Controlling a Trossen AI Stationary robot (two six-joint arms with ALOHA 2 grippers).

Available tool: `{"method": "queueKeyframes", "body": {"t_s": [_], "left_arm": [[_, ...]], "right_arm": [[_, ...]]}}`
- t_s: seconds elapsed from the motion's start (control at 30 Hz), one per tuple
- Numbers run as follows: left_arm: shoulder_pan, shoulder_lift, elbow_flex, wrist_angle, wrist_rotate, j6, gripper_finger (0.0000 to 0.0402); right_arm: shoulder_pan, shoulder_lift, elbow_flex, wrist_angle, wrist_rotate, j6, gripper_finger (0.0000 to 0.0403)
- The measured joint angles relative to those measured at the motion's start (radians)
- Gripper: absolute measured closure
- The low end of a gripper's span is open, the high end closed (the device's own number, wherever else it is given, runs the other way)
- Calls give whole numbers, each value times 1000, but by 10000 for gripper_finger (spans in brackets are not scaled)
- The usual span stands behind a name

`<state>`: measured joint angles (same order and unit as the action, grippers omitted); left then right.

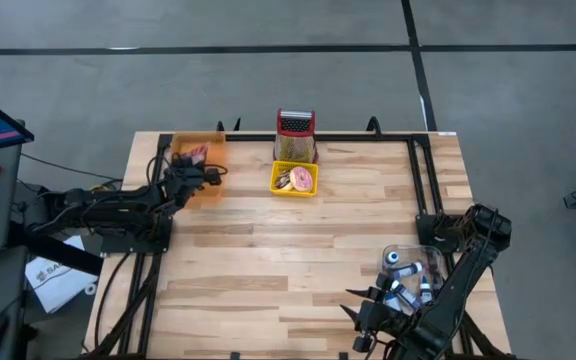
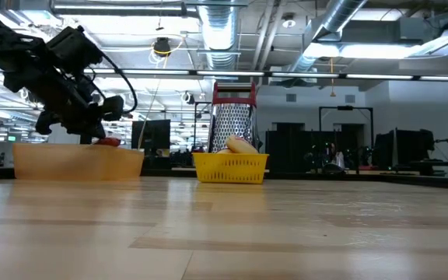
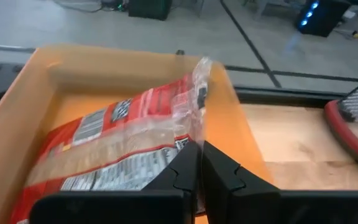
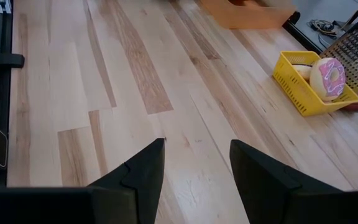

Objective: Pick & Place Food Item
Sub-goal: Put the popcorn bag into the orange bin, then return to Home Position

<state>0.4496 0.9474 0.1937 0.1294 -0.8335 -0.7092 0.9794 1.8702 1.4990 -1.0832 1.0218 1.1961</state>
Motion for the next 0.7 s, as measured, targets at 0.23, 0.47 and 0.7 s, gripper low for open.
{"method": "queueKeyframes", "body": {"t_s": [0.23,0.47,0.7], "left_arm": [[0,-27,0,126,41,82,366],[0,-77,0,148,87,129,334],[0,-99,0,224,400,175,339]], "right_arm": [[0,0,0,0,0,0,228],[0,0,0,0,0,0,228],[-2,0,0,-1,0,0,228]]}}
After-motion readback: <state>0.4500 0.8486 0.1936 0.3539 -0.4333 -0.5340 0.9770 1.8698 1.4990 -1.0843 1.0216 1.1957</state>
